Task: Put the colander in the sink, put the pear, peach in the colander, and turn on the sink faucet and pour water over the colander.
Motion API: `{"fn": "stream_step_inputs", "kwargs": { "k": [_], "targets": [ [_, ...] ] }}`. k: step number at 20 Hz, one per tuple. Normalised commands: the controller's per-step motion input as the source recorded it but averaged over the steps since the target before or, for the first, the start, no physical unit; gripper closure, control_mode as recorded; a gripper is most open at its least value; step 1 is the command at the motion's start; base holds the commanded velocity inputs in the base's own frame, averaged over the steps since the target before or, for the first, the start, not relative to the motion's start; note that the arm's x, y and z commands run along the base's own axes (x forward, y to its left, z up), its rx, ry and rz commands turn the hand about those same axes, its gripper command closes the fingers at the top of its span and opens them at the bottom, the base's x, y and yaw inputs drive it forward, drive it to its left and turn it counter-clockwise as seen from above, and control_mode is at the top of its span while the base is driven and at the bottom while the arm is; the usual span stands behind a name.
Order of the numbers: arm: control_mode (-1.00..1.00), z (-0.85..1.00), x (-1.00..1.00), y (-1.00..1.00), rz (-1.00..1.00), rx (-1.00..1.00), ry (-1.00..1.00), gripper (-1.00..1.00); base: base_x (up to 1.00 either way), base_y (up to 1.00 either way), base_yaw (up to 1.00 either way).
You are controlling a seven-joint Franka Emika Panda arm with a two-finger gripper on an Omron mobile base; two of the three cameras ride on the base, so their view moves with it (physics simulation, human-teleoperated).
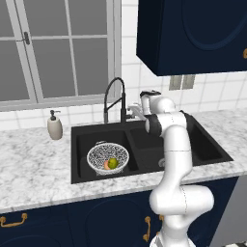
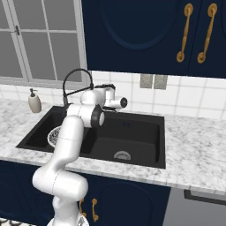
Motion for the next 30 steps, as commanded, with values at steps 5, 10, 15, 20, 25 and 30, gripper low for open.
{"fn": "stream_step_inputs", "kwargs": {
  "k": [5,10,15,20,25,30],
  "targets": [
    [-1.0,-0.03,0.02,-0.61,-0.1,-0.02,0.04,1.0,0.0,0.0,0.0],
    [-1.0,-0.04,0.0,-0.87,-0.08,-0.01,0.01,1.0,0.0,0.0,0.0],
    [-1.0,-0.07,-0.03,-0.97,-0.09,-0.01,0.0,1.0,0.0,0.0,0.0],
    [-1.0,-0.1,-0.37,-1.0,-0.12,0.0,0.0,1.0,0.0,0.0,0.0],
    [-1.0,-0.19,-0.58,-1.0,-0.15,0.0,0.0,1.0,0.0,0.0,0.0],
    [-1.0,-0.29,-0.78,-1.0,-0.17,0.0,0.0,1.0,0.0,0.0,0.0]
  ]
}}
